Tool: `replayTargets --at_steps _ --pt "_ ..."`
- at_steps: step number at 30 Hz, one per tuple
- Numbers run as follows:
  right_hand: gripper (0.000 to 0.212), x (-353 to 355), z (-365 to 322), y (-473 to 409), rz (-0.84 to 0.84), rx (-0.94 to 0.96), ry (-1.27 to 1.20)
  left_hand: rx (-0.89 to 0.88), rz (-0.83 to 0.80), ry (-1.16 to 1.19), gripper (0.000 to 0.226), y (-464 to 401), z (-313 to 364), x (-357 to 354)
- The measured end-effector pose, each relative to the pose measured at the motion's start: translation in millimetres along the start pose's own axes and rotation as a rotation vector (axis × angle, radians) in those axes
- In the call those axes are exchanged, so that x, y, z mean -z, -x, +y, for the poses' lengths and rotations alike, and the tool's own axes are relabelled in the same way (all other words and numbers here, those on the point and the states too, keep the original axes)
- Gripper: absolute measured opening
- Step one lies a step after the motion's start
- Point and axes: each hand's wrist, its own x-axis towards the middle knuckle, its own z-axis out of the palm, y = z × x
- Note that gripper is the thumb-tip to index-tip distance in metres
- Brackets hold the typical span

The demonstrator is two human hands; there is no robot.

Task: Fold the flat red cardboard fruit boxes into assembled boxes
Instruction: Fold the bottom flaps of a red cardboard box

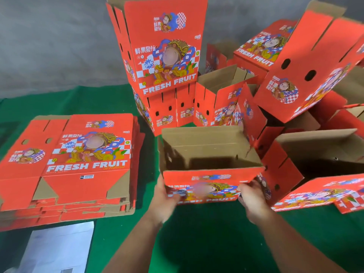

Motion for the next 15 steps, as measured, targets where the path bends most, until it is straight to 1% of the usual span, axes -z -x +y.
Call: replayTargets --at_steps 1,3,5,7,8,9,11,13,15 --pt "0.018 0 4 3 0.042 0.020 -0.037 0.012 -0.029 0.006 0.057 2 0 -7" --pt "0.035 1 10 9 0.173 0.073 -0.158 0.019 -0.084 0.028 0.057 3 -3 -24" --pt "0.051 6 13 15 0.336 0.078 -0.295 0.028 -0.141 0.022 0.056 5 -3 -41" --pt "0.065 9 14 22 0.462 -0.012 -0.362 0.041 -0.183 -0.018 0.054 6 -2 -57" --pt "0.069 8 16 27 0.476 -0.092 -0.412 0.049 -0.192 -0.031 0.052 6 -1 -63" --pt "0.069 4 17 33 0.445 -0.169 -0.499 0.062 -0.201 -0.020 0.051 5 1 -70" --pt "0.063 -8 16 48 0.272 -0.238 -0.639 0.081 -0.237 0.001 0.054 5 5 -81" --pt "0.056 -17 14 57 0.094 -0.217 -0.609 0.095 -0.277 0.056 0.062 8 10 -87" --pt "0.055 -24 13 60 0.023 -0.196 -0.562 0.118 -0.317 0.093 0.071 8 14 -85"
